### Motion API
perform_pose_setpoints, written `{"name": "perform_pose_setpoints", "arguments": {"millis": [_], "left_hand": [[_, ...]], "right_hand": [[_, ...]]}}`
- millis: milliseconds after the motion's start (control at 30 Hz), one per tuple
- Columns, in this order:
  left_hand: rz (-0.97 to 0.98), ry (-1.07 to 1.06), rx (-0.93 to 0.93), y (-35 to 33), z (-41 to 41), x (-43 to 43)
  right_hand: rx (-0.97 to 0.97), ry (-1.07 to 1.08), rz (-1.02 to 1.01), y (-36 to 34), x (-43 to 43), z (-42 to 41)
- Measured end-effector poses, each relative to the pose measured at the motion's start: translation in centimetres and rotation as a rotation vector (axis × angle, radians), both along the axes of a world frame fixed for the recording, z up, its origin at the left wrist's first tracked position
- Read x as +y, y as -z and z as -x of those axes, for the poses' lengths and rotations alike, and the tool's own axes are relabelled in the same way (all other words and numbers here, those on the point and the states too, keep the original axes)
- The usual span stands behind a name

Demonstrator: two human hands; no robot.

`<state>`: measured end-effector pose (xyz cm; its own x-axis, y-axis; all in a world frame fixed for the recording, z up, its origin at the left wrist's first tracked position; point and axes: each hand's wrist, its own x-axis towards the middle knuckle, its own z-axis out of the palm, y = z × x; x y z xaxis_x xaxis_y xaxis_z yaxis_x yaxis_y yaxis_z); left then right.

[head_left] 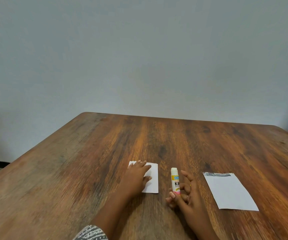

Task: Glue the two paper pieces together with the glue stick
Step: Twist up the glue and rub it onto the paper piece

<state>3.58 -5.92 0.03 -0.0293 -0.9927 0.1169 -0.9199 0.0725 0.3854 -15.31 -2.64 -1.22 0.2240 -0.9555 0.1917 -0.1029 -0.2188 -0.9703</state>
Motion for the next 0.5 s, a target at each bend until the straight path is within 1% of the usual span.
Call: {"name": "perform_pose_setpoints", "arguments": {"millis": [33,100,133,200,300,400,500], "left_hand": [[0.073,-0.009,0.121,-0.2,0.7,0.4],[0.168,-0.019,0.438,-1.1,2.4,1.4],[0.164,-0.003,0.570,-1.6,3.2,1.8],[0.101,0.040,0.739,-2.0,4.6,2.6],[0.044,0.035,0.841,-1.8,5.8,2.9],[0.081,-0.041,0.843,-1.7,6.2,2.8],[0.094,-0.047,0.861,-1.8,6.4,2.8]], "right_hand": [[-0.001,0.002,0.008,0.0,0.0,0.0],[-0.001,0.014,0.028,0.0,-0.1,0.0],[-0.009,0.018,0.032,0.0,-0.1,-0.1],[-0.028,0.017,0.030,0.0,-0.2,-0.1],[-0.018,0.006,0.053,-0.1,-0.2,0.1],[0.067,0.002,0.113,-0.1,0.0,0.1],[0.161,0.055,0.183,0.1,-0.2,0.1]]}}
